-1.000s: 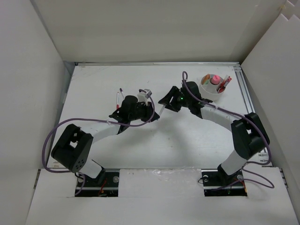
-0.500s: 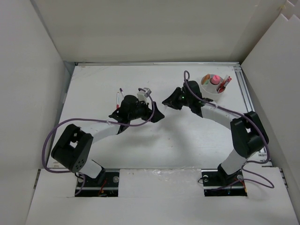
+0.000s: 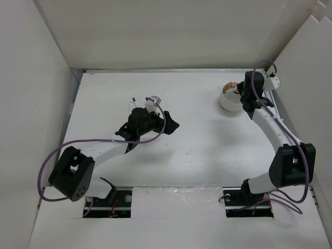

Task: Sort the stationery into containers
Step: Place the pen at the corner of the board, then pick up the pen from the center of the board.

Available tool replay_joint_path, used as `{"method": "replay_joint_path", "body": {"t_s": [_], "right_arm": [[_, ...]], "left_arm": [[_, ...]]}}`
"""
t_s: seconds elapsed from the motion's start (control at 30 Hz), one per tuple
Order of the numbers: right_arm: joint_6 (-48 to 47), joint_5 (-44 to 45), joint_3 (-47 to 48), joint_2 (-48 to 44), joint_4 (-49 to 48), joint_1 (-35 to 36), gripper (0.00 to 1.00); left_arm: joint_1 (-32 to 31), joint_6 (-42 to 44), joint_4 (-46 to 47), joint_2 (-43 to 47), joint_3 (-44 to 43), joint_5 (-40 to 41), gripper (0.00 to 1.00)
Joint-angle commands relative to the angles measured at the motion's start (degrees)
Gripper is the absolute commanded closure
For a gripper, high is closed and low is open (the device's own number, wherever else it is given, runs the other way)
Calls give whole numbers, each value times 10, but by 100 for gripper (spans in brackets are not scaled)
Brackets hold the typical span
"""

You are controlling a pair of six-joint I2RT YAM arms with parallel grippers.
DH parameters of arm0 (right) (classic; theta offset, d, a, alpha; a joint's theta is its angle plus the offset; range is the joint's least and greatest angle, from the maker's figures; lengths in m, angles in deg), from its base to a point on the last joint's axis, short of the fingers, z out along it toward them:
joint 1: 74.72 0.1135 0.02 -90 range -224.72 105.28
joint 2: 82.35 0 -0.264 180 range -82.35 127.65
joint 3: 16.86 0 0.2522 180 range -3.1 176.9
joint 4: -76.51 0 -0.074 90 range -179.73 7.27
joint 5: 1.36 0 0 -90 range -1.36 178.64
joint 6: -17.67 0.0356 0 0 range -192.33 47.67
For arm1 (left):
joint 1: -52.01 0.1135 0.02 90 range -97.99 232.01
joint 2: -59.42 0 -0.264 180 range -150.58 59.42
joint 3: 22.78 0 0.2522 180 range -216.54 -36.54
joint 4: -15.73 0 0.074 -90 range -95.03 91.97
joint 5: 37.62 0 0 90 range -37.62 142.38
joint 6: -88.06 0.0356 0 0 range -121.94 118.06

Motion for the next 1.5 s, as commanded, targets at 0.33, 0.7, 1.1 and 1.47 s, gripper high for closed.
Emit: {"method": "replay_joint_path", "body": {"t_s": [0.33,0.7,1.1,1.47], "right_arm": [[25,290,143,145,141,-15,100],[27,336,174,195,156,5,100],[70,336,186,228,195,15,76],[78,267,130,91,187,15,38]], "left_arm": [[-1,-17,-12,88,21,36,1],[-1,-23,-49,94,16,95,1],[-1,-35,-28,89,29,114,1],[5,-57,-6,120,62,137,1]]}}
